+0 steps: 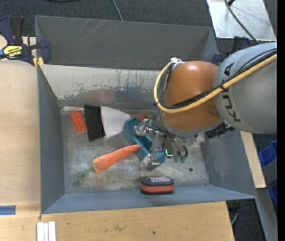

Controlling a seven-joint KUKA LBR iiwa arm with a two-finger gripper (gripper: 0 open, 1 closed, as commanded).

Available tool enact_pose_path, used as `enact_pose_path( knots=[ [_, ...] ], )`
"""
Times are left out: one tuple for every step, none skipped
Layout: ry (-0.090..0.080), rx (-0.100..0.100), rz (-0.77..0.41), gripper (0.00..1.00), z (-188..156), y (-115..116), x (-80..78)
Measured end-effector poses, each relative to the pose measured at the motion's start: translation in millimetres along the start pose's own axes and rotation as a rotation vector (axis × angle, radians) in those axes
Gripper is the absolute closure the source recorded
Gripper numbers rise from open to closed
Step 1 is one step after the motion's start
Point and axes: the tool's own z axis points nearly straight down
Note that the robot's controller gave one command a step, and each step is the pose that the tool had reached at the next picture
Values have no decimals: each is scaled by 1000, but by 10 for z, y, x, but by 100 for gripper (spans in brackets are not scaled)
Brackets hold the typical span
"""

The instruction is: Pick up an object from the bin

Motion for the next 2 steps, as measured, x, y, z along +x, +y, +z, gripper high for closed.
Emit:
enact_pose_path(
  knots=[
    [-7, -1, 2, 0, -31, -3, -18],
    [22, -18, 255, 100, 736, -324, -361]
  ],
)
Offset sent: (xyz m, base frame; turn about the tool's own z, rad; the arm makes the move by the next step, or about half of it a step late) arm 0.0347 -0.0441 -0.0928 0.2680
